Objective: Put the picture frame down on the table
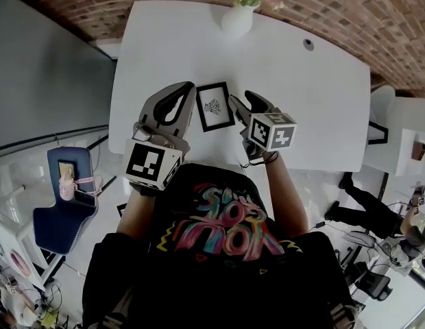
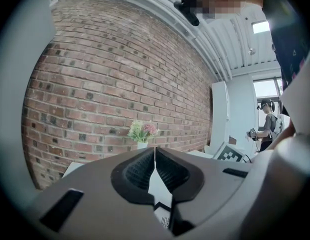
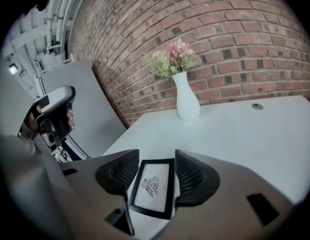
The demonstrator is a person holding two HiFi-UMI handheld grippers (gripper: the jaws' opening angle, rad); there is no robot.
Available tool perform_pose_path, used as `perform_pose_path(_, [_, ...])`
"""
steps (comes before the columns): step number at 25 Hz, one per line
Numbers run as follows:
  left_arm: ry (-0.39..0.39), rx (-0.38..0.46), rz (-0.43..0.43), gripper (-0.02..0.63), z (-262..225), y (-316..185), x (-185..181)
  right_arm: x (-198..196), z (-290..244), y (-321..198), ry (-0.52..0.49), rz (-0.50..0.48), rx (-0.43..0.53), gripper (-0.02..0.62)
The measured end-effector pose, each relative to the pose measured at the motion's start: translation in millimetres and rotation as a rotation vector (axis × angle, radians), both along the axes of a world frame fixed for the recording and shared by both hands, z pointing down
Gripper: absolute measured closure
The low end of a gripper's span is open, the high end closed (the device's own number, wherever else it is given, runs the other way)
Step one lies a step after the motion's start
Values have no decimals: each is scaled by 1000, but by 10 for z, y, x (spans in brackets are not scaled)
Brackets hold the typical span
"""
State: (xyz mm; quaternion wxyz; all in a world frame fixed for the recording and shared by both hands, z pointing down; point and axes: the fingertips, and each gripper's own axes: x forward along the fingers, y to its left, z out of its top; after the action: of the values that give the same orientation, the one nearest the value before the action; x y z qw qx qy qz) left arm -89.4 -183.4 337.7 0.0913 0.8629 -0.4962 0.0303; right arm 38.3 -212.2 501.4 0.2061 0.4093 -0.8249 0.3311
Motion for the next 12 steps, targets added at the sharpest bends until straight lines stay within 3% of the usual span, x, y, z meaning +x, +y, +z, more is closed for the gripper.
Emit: perform_pose_path(12, [6,95,7,578,-526,55,-19,-87,-1570,73,-84,-142,338,358])
